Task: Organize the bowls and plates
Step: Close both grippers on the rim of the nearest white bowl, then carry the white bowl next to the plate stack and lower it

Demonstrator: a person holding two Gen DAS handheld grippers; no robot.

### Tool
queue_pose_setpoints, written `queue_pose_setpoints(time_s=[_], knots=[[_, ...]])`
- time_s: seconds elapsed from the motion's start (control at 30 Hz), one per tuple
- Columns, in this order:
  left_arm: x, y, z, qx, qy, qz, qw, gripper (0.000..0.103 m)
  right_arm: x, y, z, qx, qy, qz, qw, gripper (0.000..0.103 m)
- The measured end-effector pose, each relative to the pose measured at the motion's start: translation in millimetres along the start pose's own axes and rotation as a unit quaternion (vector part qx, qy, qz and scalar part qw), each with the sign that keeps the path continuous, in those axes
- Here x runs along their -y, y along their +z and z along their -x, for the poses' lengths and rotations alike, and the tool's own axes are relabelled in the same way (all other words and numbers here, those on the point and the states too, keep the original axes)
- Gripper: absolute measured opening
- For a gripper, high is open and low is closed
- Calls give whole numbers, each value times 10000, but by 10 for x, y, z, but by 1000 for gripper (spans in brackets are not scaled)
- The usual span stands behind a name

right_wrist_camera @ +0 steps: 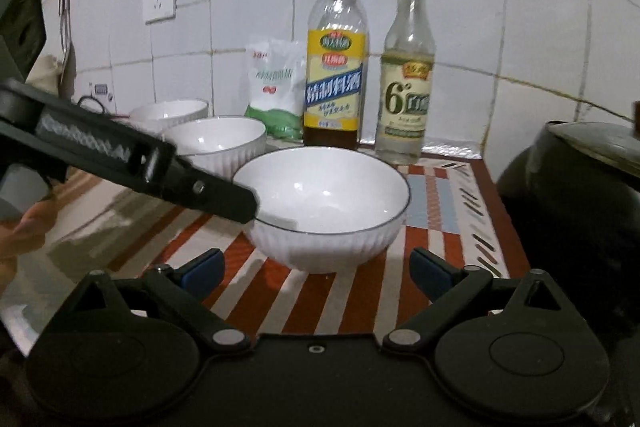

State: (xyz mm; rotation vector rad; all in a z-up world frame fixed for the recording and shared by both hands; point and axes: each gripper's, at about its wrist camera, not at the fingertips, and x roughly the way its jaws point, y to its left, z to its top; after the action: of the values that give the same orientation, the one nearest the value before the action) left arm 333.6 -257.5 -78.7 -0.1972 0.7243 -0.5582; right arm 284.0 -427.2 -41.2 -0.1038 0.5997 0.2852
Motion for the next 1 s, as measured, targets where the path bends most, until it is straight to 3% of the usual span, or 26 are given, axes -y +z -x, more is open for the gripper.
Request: queue_pose_setpoints(time_s=[0.17, 0.33, 0.57, 1.0], knots=[[6, 41, -75, -34, 108, 54, 9999, 50, 33, 79, -217, -171, 136, -14, 9998, 100], [-32, 53, -145, -63, -29, 179, 9998, 40, 82, 133, -294, -119, 180, -152, 9997, 103], [153, -10, -112, -104, 236, -575, 9980, 39, -52, 63, -199, -4, -34, -52, 10000, 103], [187, -215, 462, -173, 493, -1001, 9936, 39, -610, -24, 179, 242, -145, -43, 9996, 103]])
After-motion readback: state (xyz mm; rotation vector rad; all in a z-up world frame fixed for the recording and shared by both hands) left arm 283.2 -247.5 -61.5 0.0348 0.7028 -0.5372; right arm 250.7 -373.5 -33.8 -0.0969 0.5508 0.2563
